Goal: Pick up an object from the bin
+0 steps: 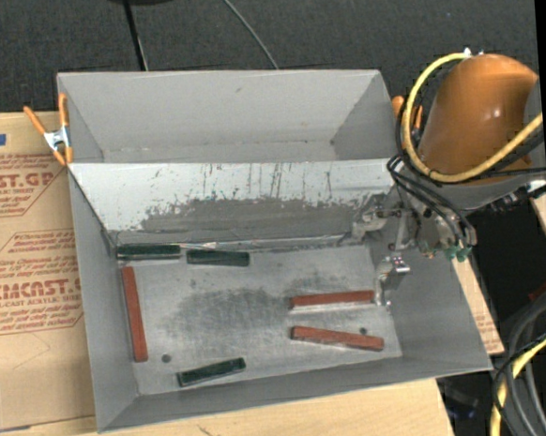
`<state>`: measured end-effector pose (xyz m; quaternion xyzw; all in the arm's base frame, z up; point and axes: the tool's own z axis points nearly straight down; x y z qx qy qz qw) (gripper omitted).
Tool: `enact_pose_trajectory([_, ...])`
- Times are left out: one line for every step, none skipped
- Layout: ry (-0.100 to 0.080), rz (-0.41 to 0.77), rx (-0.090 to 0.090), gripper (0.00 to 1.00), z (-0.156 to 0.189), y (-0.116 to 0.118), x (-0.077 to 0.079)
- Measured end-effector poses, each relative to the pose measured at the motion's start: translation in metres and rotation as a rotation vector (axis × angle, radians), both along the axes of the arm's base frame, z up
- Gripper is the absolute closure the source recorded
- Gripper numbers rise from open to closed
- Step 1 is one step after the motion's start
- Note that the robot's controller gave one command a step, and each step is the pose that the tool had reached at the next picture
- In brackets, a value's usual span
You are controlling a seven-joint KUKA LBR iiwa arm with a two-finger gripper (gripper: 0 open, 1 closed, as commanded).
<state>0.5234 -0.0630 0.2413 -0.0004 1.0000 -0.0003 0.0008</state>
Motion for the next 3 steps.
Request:
enact_pose_trajectory([-0.009, 0.010, -0.001, 0.00, -0.042, -0.002, 0.009])
enact_pose_trajectory([-0.043, 0.052, -0.003, 1.00, -0.160, 0.001, -0.001])
enact_pose_trajectory([0.000, 0.055, 0.000, 0.00, -0.164, 0.000, -0.011])
